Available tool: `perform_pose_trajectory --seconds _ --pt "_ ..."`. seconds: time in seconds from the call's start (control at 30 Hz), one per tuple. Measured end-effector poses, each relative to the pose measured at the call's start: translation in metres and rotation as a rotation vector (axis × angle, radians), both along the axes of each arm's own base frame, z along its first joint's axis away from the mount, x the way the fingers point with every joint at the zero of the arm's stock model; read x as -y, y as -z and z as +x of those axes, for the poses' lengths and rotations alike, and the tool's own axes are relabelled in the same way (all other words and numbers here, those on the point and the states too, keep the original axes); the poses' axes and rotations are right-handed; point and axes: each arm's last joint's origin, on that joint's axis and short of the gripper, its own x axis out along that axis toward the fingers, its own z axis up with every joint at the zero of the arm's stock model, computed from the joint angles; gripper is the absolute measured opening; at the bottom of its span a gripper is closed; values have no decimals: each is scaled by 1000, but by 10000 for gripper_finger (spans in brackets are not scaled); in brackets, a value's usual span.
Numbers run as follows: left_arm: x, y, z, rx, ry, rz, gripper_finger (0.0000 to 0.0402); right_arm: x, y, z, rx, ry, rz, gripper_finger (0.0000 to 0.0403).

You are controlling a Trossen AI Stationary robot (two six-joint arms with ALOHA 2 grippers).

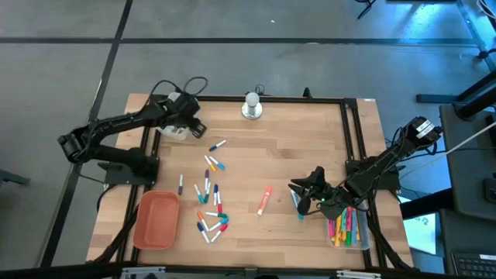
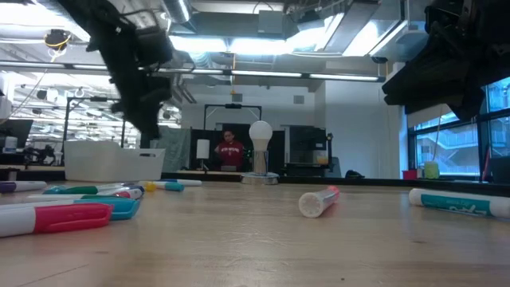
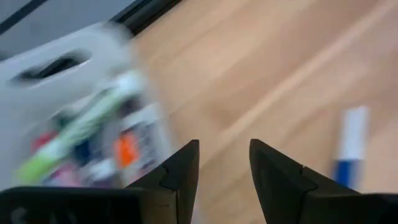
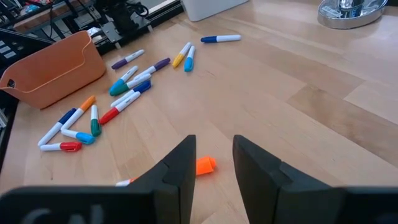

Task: Pick & Place Markers
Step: Put the orange marker pen into the white bin

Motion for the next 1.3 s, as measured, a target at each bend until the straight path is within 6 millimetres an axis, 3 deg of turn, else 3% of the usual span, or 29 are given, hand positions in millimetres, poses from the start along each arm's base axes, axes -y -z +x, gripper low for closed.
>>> perform_pose_trajectory --seconds 0.17,0.33,0.53,0.73,0.87,0.97,1.13,1.3 --pt "26 -10 37 204 139 46 122 0 0 0 1 0 1 106" --pt "76 -7 87 393 258 72 109 0 0 0 2 1 2 107" --pt "143 32 143 511 367 106 95 0 0 0 9 6 17 106" --pt "182 65 184 444 540 91 85 0 0 0 11 8 22 106" --pt "205 75 200 330 887 212 84 0 0 0 10 8 21 106" --pt "220 74 205 306 1027 276 89 0 0 0 8 8 20 106" --pt "229 58 215 354 1013 290 108 0 0 0 8 8 20 106" --pt "225 44 224 423 827 283 137 0 0 0 7 7 22 106"
